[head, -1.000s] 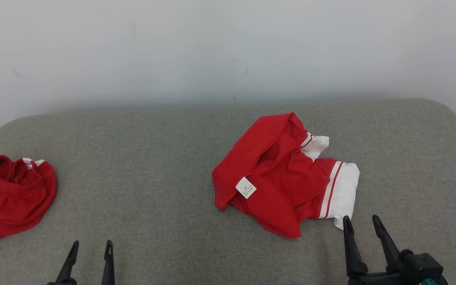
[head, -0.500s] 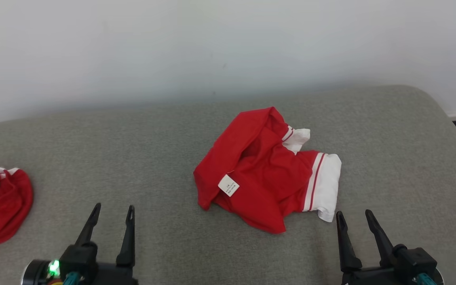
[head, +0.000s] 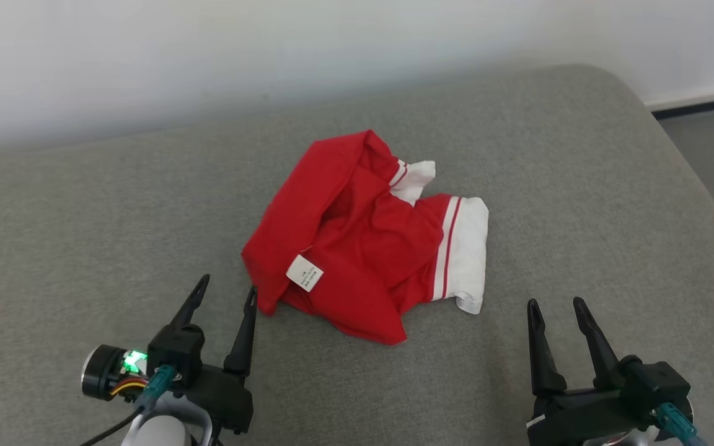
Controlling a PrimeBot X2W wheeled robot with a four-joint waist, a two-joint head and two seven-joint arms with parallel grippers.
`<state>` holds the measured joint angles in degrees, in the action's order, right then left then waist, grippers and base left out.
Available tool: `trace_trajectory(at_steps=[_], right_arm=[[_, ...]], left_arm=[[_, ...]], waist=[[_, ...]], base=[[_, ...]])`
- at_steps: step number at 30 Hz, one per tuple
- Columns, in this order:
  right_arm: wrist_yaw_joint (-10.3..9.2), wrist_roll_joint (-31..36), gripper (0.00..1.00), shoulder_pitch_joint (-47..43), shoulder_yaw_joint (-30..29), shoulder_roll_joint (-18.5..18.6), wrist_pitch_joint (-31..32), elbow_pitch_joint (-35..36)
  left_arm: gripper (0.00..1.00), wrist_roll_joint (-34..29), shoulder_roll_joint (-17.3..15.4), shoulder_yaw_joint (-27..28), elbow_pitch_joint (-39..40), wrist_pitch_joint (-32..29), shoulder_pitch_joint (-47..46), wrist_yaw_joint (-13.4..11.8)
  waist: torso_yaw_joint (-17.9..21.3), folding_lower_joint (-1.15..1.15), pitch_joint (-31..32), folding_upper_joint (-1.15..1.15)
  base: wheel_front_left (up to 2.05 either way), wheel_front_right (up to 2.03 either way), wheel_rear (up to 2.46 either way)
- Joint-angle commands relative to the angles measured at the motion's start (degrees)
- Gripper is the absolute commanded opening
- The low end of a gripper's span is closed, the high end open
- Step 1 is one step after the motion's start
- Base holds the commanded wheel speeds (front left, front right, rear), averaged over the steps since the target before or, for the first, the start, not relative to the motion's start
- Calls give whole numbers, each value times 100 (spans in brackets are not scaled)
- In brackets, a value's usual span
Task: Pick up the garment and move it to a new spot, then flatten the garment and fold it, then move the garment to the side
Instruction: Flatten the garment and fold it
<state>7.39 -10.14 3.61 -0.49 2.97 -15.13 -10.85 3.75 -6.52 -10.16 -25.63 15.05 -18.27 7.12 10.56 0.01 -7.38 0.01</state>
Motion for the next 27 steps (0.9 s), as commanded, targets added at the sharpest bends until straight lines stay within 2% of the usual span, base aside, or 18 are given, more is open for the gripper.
trace_trajectory(at_steps=[1, 14, 15, 16, 21, 27], right_arm=[[20, -49, 100, 45, 10, -18, -3, 25], [20, -101, 100, 247, 72, -17, -3, -16], [20, -94, 100, 255, 79, -17, -2, -26], [20, -85, 100, 257, 82, -17, -3, -32], [20, -23, 100, 167, 15, -16, -2, -50], [20, 13, 100, 13, -68, -17, -3, -50]], left_arm=[[100, 42, -28, -25, -80, 19, -64, 23], [100, 106, -93, -636, -1161, 19, -624, 31], [39, 102, -108, -675, -1244, 19, -689, 31], [0, 116, -114, -700, -1307, 19, -753, 30], [0, 196, -96, -693, -1342, 19, -874, 31], [0, 226, -69, -589, -627, 19, -646, -7]], waist=[[260, -1, -275, -1], [327, -1, -440, -1], [333, -1, -433, -1], [335, -1, -423, -1], [274, -1, -305, -1], [-87, -1, 9, -1]], base=[[0, 0, 0], [0, 0, 0], [0, 0, 0], [0, 0, 0], [0, 0, 0], [0, 0, 0]])
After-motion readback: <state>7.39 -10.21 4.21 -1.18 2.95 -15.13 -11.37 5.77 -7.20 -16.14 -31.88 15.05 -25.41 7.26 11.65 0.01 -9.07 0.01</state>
